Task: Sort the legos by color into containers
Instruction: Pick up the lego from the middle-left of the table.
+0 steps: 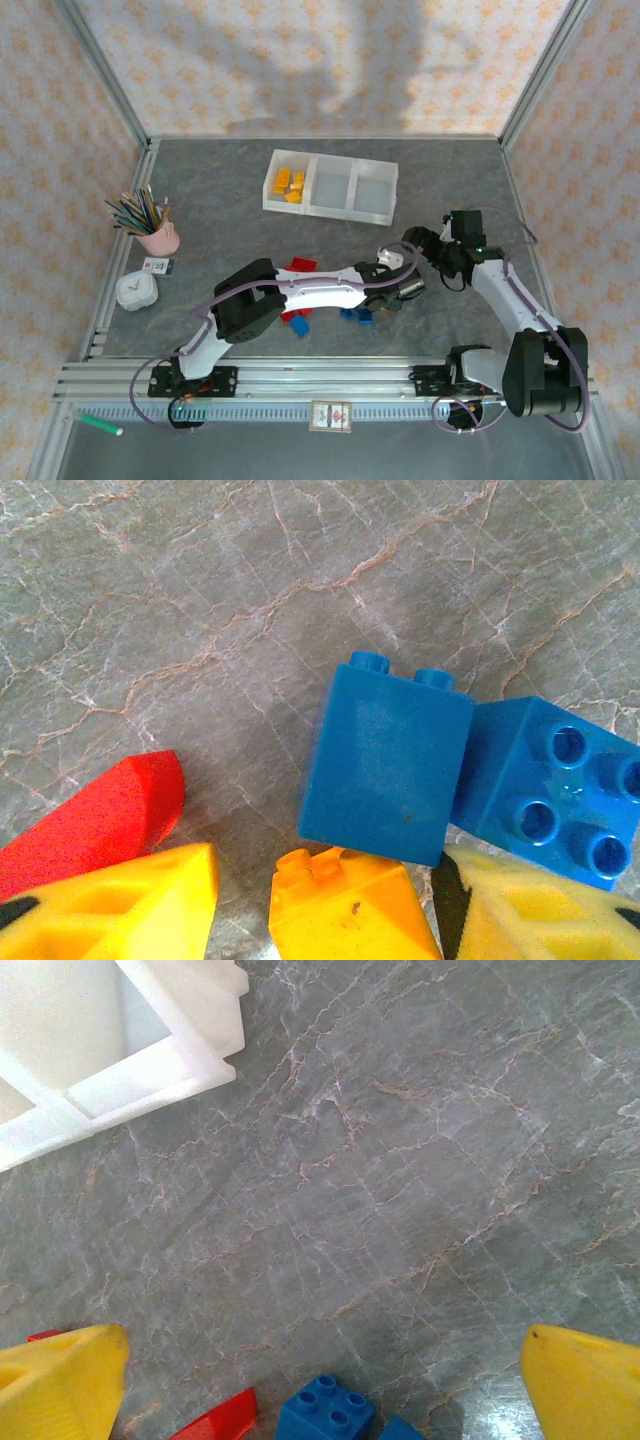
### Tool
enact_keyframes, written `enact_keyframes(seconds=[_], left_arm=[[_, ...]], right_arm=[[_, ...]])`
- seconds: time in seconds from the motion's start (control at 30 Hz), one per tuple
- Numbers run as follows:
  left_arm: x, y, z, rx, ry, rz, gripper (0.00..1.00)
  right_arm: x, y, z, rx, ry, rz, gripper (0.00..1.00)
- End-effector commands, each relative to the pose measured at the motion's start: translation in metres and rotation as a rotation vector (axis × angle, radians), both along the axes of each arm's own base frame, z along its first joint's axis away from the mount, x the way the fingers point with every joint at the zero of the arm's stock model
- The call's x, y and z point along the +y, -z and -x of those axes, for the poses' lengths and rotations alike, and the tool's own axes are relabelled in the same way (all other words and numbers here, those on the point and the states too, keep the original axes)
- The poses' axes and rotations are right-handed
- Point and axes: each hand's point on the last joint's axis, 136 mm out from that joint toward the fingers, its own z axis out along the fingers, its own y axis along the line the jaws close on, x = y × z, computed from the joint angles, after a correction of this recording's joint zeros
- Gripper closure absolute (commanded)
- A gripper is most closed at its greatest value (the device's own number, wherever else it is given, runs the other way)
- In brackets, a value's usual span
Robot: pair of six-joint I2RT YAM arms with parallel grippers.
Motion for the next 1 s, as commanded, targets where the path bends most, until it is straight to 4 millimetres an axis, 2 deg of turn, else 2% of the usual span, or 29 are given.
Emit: enact_keyframes(seconds=[0.0,0.23,0.37,0.6,0.8,0.97], left_arm=[[0.010,0.013,0.002,0.009,-0.010,-0.066,0.39],[0.010,0.016,0.021,0.039,0.028,-0.078,0.38],[0.012,0.018,0.025,0.052,0.035,-0.073,0.41],[0.008,0.014,0.020,0.030,0.024,-0.046,0.58],[0.007,-0.013,0.011,-0.019,0.001,0.010,0.63],[0.019,-0.058,0.002,-0.082,-0.028,0.081,0.66]], right_arm=[[0.000,0.004,0.000,-0.003,-0.012,0.000,0.00],[0.000,0.005,0.000,0.002,-0.011,0.002,0.00],[0.000,0.004,0.000,-0.002,-0.010,0.002,0.00],[0.001,0.003,0.000,-0.004,-0.017,-0.004,0.00],[0.004,-0.005,-0.002,-0.026,-0.030,-0.017,0.00],[0.013,-0.019,-0.005,-0.050,-0.067,-0.049,0.00]])
